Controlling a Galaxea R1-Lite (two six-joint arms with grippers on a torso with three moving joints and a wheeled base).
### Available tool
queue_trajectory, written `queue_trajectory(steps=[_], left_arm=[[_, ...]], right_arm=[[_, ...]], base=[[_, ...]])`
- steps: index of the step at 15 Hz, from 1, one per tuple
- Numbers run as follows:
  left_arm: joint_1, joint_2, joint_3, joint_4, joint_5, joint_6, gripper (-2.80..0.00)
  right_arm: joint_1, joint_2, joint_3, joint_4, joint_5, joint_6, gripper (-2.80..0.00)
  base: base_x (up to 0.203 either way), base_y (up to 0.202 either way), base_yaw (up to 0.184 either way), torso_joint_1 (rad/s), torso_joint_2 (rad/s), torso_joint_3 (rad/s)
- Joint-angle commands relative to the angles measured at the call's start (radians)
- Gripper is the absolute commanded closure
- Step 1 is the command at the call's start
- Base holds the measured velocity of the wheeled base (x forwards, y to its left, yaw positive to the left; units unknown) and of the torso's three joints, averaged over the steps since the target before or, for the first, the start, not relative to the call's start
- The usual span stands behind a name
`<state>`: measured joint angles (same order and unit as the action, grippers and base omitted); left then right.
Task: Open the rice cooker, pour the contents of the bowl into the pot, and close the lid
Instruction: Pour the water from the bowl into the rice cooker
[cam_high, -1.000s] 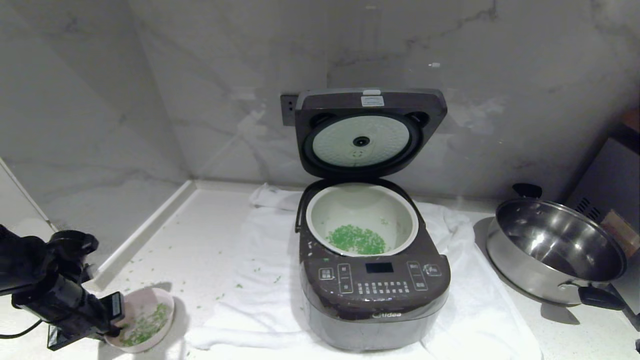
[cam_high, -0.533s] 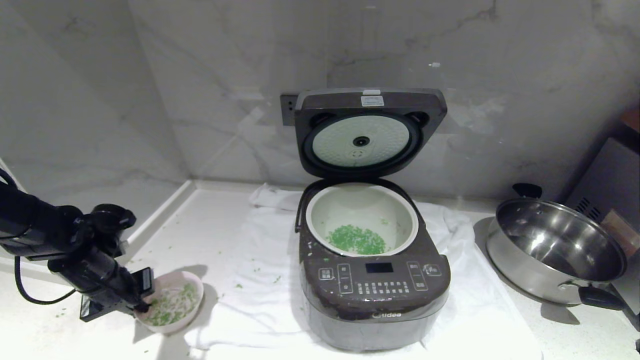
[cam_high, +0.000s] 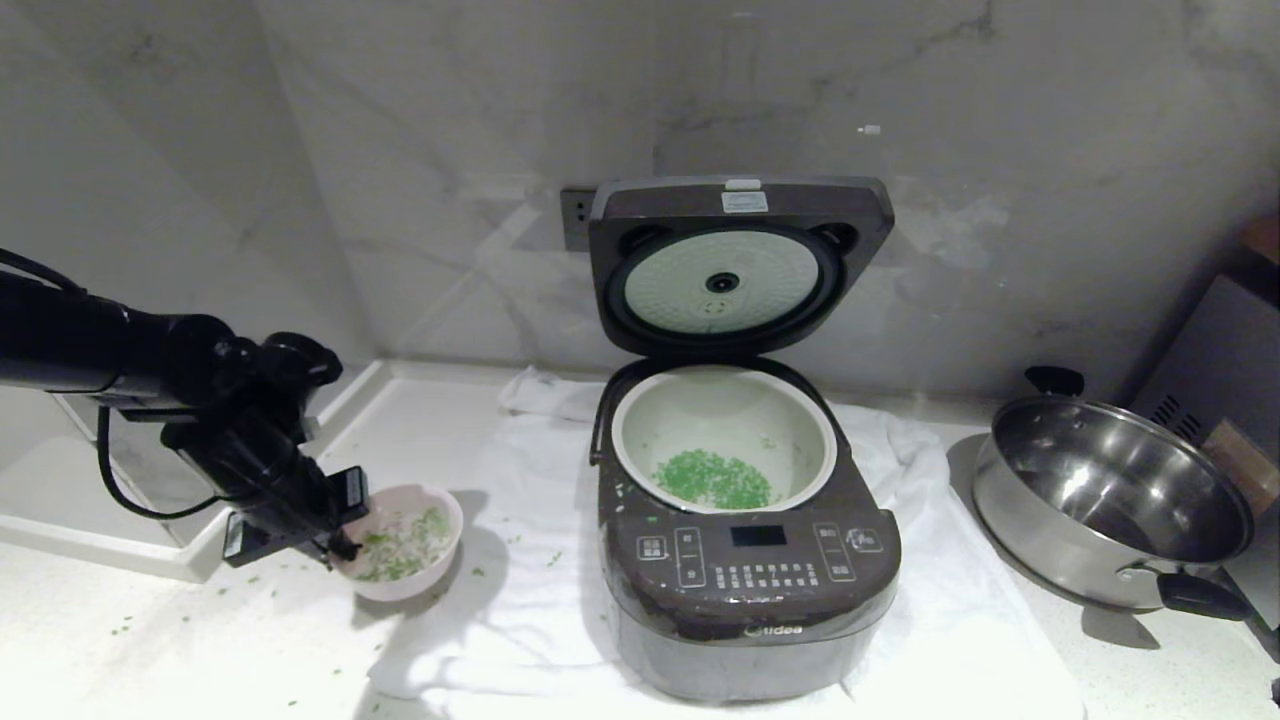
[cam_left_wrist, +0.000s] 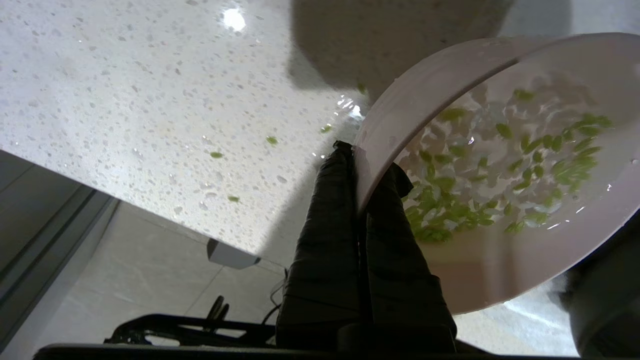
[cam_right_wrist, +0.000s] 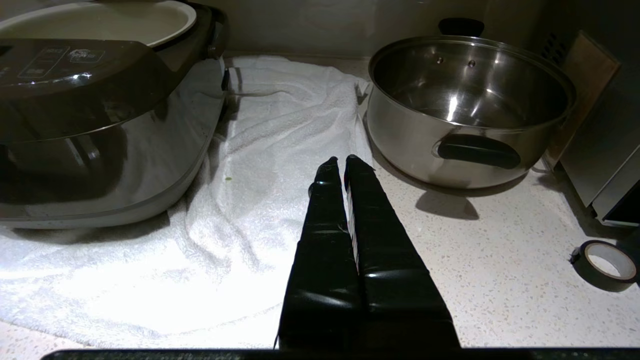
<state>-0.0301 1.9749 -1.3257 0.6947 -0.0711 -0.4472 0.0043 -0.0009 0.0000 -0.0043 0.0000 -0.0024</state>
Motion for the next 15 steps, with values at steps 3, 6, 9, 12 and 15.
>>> queue_trajectory(steps=[3,6,9,12,15], left_arm=[[-0.060,0.025,-0.198,0.161,-0.028,-0.033,0.00],[-0.103,0.073,-0.358,0.287,-0.037,-0.070,0.00],[-0.148,0.099,-0.451,0.329,-0.041,-0.104,0.00],[-0.163,0.120,-0.551,0.388,-0.068,-0.129,0.00],[-0.173,0.125,-0.608,0.402,-0.108,-0.151,0.00]], right_arm=[[0.000,0.001,0.002,-0.001,0.000,-0.001,0.00],[0.000,-0.001,0.002,-0.001,0.000,-0.001,0.00],[0.000,0.000,0.002,0.000,0.000,-0.001,0.00],[0.000,-0.001,0.002,-0.002,0.000,-0.001,0.00],[0.000,0.001,0.002,-0.001,0.000,-0.001,0.00]], base=[[0.000,0.000,0.000,0.000,0.00,0.000],[0.000,0.000,0.000,0.000,0.00,0.000],[0.000,0.000,0.000,0.000,0.00,0.000],[0.000,0.000,0.000,0.000,0.00,0.000],[0.000,0.000,0.000,0.000,0.00,0.000]])
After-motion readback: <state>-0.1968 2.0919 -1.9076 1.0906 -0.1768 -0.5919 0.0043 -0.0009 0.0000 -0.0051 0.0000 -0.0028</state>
